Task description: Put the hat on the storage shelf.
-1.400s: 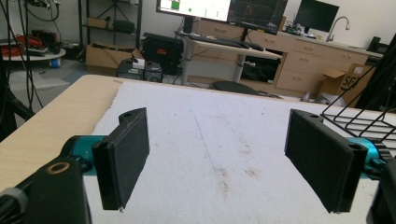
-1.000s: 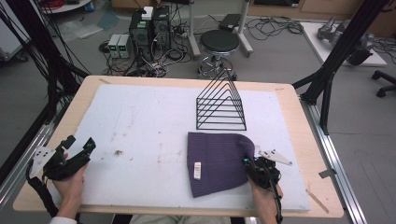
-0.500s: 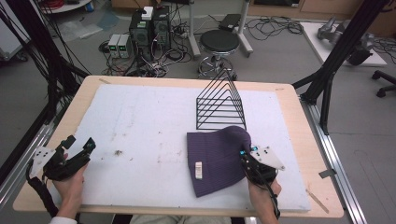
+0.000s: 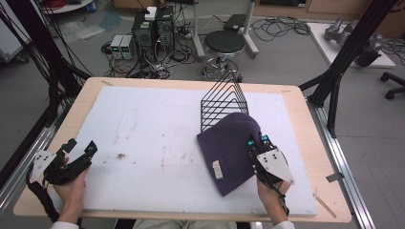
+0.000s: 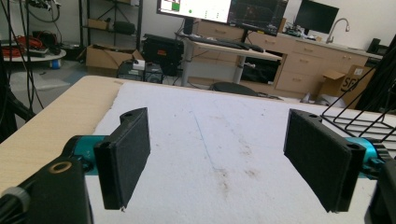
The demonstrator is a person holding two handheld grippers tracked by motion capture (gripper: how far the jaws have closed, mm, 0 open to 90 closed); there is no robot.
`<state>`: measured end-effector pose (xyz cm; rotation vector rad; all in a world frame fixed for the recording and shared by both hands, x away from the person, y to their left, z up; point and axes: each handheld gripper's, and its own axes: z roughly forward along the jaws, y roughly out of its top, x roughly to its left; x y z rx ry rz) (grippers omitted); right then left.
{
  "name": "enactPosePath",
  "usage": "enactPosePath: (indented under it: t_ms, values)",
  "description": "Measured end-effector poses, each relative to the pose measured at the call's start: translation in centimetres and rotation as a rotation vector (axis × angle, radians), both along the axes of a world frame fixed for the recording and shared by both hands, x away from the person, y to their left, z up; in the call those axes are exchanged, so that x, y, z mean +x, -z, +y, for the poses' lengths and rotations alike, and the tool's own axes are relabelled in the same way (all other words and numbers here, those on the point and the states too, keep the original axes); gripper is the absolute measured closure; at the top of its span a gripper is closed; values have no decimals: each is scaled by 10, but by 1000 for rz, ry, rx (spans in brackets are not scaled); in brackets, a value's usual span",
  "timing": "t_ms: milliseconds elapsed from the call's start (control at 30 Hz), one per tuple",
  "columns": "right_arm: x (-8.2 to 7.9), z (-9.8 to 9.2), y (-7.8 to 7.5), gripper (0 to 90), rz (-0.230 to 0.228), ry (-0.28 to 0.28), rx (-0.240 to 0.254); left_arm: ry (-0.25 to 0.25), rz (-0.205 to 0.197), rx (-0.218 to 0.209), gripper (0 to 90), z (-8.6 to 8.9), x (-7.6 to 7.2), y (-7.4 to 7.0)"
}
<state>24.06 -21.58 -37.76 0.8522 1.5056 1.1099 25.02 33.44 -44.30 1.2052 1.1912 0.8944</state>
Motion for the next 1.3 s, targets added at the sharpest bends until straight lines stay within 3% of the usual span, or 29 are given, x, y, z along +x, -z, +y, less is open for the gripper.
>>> enactPosePath:
  t_ms: [167,333,400,533,1133,1300]
  values:
    - [5,-6,-11,768,-85,-42,18,-8,-2,-2,230,-1,0,0]
    - [8,-6,-20,767,-141,-64,29,-3,-4,2,231,-2,0,0]
    - [11,-5,-28,767,-163,-83,60,-2,-1,1,231,-1,0,0]
    - [13,-5,-35,767,-180,-98,77,14,1,-16,231,-2,1,0]
    - [21,1,-63,767,-199,-193,123,54,-17,14,230,-6,7,-7]
    - [25,10,-66,766,-204,-215,122,122,-20,10,227,-7,9,-10]
